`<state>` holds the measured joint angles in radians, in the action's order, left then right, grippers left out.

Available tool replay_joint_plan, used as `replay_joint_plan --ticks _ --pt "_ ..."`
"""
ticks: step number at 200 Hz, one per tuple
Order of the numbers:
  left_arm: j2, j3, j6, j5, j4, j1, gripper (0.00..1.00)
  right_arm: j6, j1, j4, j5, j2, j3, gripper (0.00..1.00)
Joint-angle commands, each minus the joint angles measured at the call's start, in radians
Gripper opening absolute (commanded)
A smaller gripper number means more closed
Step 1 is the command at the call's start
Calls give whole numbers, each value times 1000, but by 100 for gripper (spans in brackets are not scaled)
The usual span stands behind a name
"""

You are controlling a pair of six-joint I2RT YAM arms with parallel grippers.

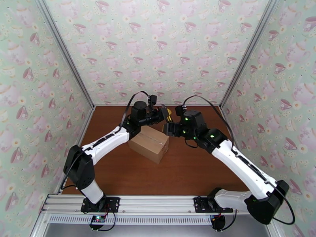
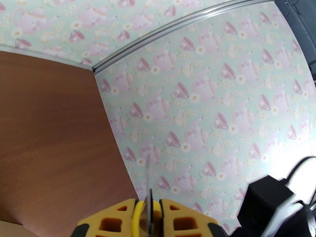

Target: Unpack the express box

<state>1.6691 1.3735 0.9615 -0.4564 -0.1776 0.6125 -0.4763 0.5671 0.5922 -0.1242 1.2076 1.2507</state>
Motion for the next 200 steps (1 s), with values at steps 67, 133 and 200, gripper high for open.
replay_joint_plan --ticks 67,133,200 --pt "-147 -109 54 20 -201 -28 0 -308 -239 -452 -573 -98 -245 80" --pt "-118 -117 91 25 -227 -19 0 -364 -238 -602 -670 -103 -274 79" --pt "-87 -79 92 32 -171 -4 0 -183 -222 -351 -488 -115 -191 79"
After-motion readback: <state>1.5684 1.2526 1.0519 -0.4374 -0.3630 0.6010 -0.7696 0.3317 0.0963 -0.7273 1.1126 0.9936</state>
